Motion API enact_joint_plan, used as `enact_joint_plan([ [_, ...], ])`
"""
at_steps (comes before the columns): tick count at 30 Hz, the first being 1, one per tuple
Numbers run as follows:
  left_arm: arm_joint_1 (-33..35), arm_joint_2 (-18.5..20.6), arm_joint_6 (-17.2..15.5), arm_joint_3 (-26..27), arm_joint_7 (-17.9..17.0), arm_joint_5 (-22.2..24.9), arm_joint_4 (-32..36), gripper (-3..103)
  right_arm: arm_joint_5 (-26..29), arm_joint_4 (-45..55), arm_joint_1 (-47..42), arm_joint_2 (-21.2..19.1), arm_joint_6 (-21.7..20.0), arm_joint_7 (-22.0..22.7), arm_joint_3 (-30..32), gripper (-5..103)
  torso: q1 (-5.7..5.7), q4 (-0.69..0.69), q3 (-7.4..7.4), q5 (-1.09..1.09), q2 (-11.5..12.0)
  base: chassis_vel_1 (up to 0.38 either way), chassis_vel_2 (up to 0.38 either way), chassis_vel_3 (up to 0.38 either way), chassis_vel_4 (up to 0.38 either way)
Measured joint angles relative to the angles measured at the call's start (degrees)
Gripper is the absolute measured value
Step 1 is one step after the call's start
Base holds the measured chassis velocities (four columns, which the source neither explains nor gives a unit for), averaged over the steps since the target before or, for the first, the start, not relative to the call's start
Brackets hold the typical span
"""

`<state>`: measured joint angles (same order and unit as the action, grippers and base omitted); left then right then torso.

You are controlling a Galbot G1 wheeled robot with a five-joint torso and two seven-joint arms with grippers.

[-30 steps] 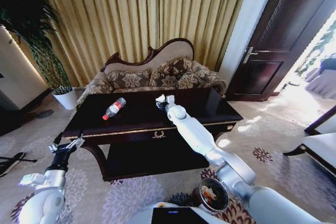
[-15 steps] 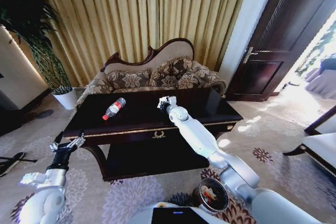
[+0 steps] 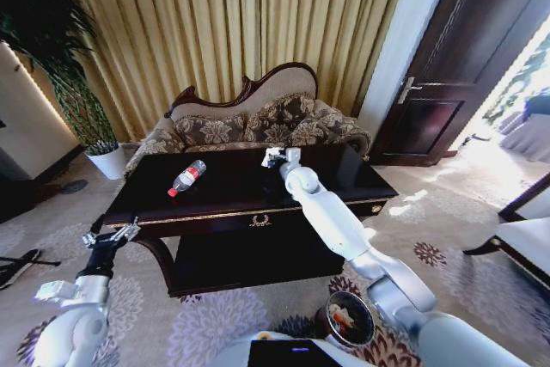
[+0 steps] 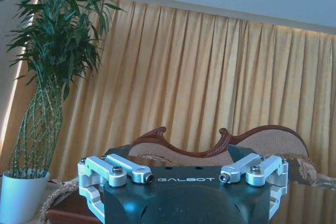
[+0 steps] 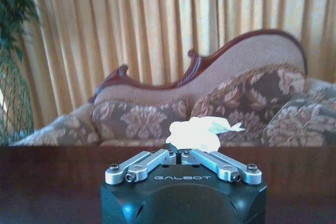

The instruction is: Move to the front of the table and place the trash on the table into the trash bin.

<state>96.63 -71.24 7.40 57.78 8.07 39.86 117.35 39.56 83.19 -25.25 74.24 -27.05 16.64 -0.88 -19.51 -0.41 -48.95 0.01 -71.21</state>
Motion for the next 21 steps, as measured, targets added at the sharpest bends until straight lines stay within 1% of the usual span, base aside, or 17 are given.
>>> enact_joint_plan([
  [2,0.0,0.0,0.0,0.0,0.0,0.1,0.0,100,0.1,0.5,-0.2,-0.3,0.0,0.0,0.3,0,0.0,0.0,0.0,0.0,0.0,0.0,0.0,0.0,0.0],
  [4,-0.2,0.3,0.0,0.2,-0.1,0.3,-0.5,100,0.3,3.5,-1.8,-1.6,0.0,0.0,2.2,0,0.0,0.0,0.0,0.0,0.0,0.0,0.0,0.0,0.0],
  [9,-0.5,0.5,0.0,0.3,-0.1,0.6,-0.9,100,0.4,7.0,-4.0,-2.9,0.0,0.1,4.7,0,0.0,0.01,0.0,0.0,0.0,0.0,0.0,0.0,0.0],
  [12,-1.0,0.6,0.0,0.2,-0.1,0.7,-1.5,100,0.5,10.9,-6.5,-4.7,0.0,0.1,7.0,0,0.0,0.0,0.0,0.0,0.0,0.0,0.0,0.0,0.0],
  [13,-1.0,0.6,0.0,0.2,-0.1,0.7,-1.5,100,0.5,10.9,-6.5,-4.7,0.0,0.1,7.0,0,0.0,0.0,0.0,0.0,0.0,0.0,0.0,0.0,0.0],
  [16,-1.8,0.4,0.0,-0.7,-0.1,0.4,-1.8,100,1.1,14.6,-9.6,-6.8,0.0,0.1,9.3,0,0.0,0.01,0.0,0.01,0.0,0.0,0.0,0.0,0.0],
  [21,-2.2,0.4,-0.2,-1.1,-0.1,0.2,-1.5,100,1.7,17.5,-12.8,-8.5,0.0,0.2,11.7,0,-0.01,0.0,-0.01,0.01,0.0,0.034,-0.021,-0.037,0.036],
])
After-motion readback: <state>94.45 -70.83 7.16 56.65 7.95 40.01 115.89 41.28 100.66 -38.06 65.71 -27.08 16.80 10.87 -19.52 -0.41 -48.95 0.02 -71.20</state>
